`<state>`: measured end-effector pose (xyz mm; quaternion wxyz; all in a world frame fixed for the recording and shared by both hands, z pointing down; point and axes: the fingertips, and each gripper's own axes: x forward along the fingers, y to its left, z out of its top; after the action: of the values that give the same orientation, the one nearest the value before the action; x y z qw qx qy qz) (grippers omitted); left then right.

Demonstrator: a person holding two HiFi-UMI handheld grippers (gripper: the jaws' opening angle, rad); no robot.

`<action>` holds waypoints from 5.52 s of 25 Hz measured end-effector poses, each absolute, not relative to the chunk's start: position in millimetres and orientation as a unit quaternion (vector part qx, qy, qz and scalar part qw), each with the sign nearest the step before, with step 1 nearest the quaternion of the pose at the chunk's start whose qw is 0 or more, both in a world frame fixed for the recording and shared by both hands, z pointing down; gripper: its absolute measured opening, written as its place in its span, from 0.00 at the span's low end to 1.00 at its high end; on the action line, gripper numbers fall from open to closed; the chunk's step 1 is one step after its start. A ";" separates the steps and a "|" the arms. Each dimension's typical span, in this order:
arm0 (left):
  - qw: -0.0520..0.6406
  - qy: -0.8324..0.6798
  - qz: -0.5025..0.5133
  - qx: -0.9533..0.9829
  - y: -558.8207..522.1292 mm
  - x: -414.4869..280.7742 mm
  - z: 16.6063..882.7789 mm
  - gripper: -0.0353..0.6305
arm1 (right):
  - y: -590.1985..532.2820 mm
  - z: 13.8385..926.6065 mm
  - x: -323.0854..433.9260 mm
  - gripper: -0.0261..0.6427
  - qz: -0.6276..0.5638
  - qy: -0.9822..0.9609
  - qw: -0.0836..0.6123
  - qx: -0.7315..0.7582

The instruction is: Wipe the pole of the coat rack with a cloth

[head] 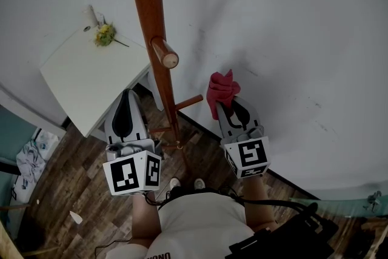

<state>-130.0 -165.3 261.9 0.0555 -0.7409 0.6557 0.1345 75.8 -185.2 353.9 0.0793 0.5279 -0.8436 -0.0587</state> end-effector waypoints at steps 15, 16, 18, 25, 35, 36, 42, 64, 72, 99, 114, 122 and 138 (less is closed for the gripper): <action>0.041 0.670 0.117 -0.732 -152.7 -131.2 278.2 0.07 | -156.2 328.3 42.4 0.16 -0.125 -0.877 -0.009 0.463; 0.039 0.671 0.115 -0.731 -151.9 -131.2 279.6 0.07 | -154.4 328.7 40.1 0.16 -0.122 -0.880 -0.014 0.459; 0.036 0.673 0.110 -0.730 -150.8 -129.1 283.7 0.07 | -150.5 331.0 36.9 0.16 -0.116 -0.886 -0.021 0.449; 0.025 0.676 0.087 -0.731 -146.2 -123.4 297.5 0.07 | -144.2 348.6 21.3 0.16 -0.106 -0.904 -0.022 0.415; 0.014 0.702 0.066 -0.709 -136.4 -137.5 312.7 0.07 | -137.0 421.0 -1.5 0.16 -0.096 -0.923 0.122 0.352; 0.013 0.704 0.065 -0.707 -135.6 -139.0 313.9 0.07 | -137.3 425.9 -3.9 0.16 -0.091 -0.924 0.124 0.350; 0.012 0.712 0.067 -0.698 -132.3 -147.4 315.4 0.07 | -144.4 451.2 -13.6 0.16 -0.058 -0.926 0.130 0.349; 0.008 0.715 0.080 -0.695 -130.2 -160.0 315.4 0.07 | -140.8 475.9 -33.0 0.16 -0.067 -0.931 0.203 0.295; 0.008 0.718 0.085 -0.691 -127.4 -162.5 313.4 0.07 | -131.5 472.9 -31.9 0.16 -0.070 -0.934 0.213 0.279; 0.013 0.714 0.094 -0.693 -122.3 -146.7 310.7 0.07 | -108.3 460.7 -26.6 0.16 -0.098 -0.940 0.224 0.237; 0.011 0.714 0.101 -0.693 -117.6 -141.2 311.1 0.07 | -92.1 447.6 -26.3 0.16 -0.104 -0.946 0.227 0.206; 0.014 0.715 0.105 -0.691 -117.7 -141.4 307.9 0.07 | -82.7 434.3 -24.1 0.16 -0.079 -0.959 0.202 0.182; 0.031 0.701 0.117 -0.703 -127.2 -135.5 292.0 0.07 | -90.7 326.0 -4.5 0.16 -0.075 -0.974 -0.015 0.213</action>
<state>-135.5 -127.2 292.0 0.0310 -0.7026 0.7011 0.1173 -4.5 -90.7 326.0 -0.0145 0.2126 -0.9741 -0.0749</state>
